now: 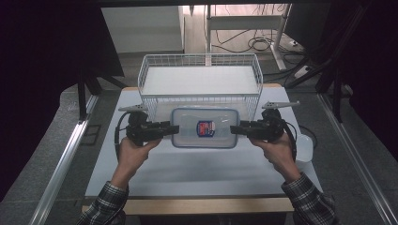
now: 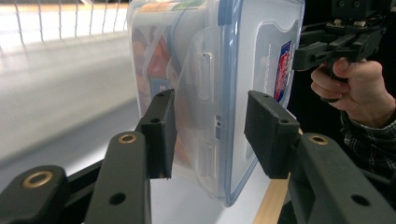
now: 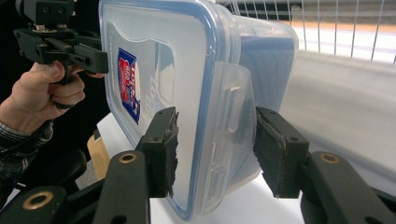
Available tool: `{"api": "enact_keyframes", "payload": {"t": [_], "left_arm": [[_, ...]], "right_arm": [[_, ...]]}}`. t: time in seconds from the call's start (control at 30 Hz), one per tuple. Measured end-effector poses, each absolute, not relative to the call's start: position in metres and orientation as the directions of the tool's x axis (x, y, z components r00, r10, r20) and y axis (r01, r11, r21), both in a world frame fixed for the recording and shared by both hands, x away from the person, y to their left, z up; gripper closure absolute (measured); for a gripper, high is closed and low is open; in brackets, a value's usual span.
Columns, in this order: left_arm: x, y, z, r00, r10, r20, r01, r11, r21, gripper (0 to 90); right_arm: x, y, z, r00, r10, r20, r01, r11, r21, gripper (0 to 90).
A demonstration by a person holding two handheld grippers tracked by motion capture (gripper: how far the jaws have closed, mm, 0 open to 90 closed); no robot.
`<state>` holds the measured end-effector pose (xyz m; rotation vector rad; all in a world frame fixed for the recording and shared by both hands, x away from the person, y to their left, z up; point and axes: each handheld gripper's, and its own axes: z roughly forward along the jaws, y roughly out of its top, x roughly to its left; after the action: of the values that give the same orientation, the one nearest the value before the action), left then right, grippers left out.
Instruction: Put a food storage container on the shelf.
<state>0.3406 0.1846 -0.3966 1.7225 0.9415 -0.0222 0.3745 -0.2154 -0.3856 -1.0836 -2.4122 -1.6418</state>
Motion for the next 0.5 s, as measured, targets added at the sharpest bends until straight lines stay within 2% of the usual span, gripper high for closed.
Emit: {"api": "enact_keyframes", "payload": {"t": [0.5], "left_arm": [[0.375,0.195,-0.351,0.693,0.566,-0.445,0.550,-0.016,0.835,54.5]], "right_arm": [[0.408,-0.206,-0.335,-0.767,0.526,0.368,0.506,0.144,0.850,51.4]]}}
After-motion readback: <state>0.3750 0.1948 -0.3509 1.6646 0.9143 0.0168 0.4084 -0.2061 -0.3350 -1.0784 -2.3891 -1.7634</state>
